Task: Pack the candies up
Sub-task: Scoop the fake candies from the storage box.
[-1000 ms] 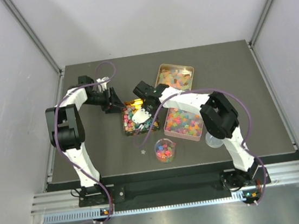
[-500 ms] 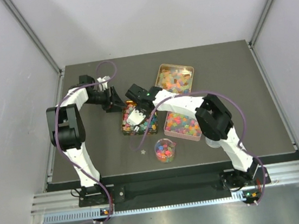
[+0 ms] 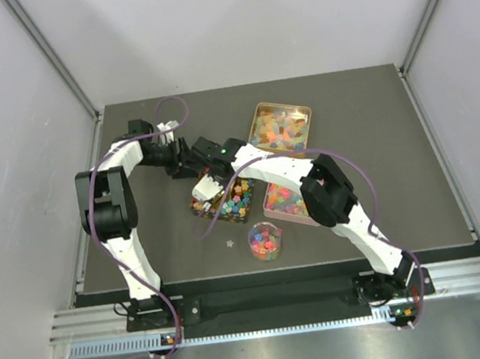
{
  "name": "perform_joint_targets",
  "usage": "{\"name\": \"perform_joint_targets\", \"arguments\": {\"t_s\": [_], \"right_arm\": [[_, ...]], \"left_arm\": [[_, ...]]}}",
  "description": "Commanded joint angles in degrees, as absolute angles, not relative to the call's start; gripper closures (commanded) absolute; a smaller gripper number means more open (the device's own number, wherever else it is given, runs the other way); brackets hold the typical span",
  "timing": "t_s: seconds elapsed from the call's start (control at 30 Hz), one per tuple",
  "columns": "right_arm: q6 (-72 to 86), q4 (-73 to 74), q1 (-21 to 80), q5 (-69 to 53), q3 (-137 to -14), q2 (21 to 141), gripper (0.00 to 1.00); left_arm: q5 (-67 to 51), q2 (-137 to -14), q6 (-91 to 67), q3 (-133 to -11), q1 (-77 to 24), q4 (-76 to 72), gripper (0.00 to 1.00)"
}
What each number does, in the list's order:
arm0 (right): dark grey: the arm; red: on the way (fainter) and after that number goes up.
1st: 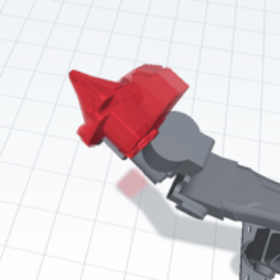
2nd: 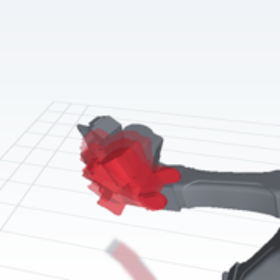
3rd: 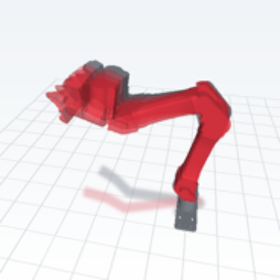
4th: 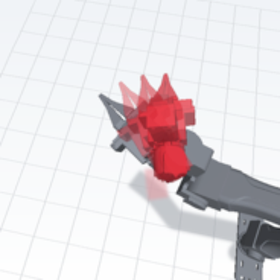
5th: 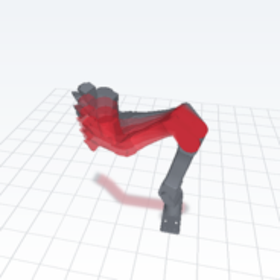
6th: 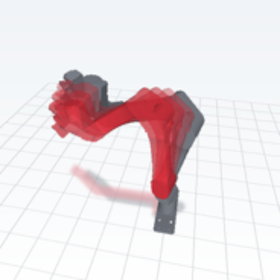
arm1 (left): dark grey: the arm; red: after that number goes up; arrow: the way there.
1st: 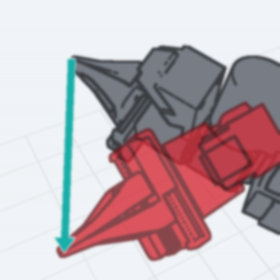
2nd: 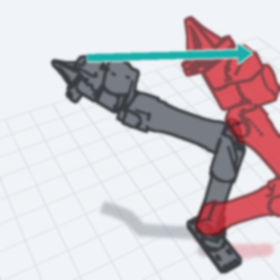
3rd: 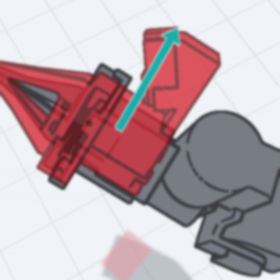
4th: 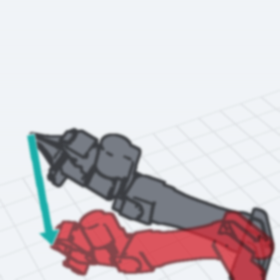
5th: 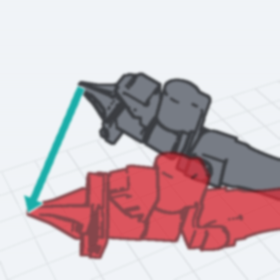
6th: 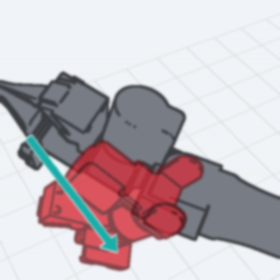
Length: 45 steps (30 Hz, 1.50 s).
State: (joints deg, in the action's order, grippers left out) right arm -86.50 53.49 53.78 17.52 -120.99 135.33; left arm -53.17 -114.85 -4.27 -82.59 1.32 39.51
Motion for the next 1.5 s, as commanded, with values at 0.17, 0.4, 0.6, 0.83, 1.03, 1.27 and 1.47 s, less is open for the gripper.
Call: {"name": "perform_joint_targets", "arguments": {"t_s": [0.17, 0.4, 0.6, 0.83, 1.03, 1.27, 1.47], "right_arm": [[-74.1, 58.09, 54.05, 10.56, -121.03, 134.83, 1.0], [-71.1, 58.8, 52.65, 2.91, -115.32, 132.19, 1.0], [-73.56, 57.66, 51.24, 0.26, -109.43, 129.47, 1.0], [-71.73, 53.79, 50.01, -3.43, -106.0, 127.18, 1.0], [-69.96, 50.89, 49.48, -5.45, -103.89, 124.11, 1.0], [-68.47, 49.13, 49.13, -5.98, -101.96, 119.1, 1.0], [-66.98, 47.55, 48.17, -5.8, -100.46, 116.19, 1.0]], "left_arm": [[-56.43, -112.24, -5.01, -82.0, 0.62, 38.06, 0.46], [-56.25, -112.76, -4.66, -84.46, 0.97, 39.11, 0.41], [-55.28, -114.96, -2.73, -90.17, 2.72, 43.41, 0.34], [-53.35, -116.19, -0.35, -96.41, 7.12, 46.67, 0.34], [-51.77, -116.28, 1.84, -97.65, 8.7, 47.37, 0.32], [-50.27, -116.72, 4.3, -98.96, 8.7, 48.78, 0.31], [-48.69, -117.51, 6.15, -100.46, 9.05, 50.36, 0.31]]}}
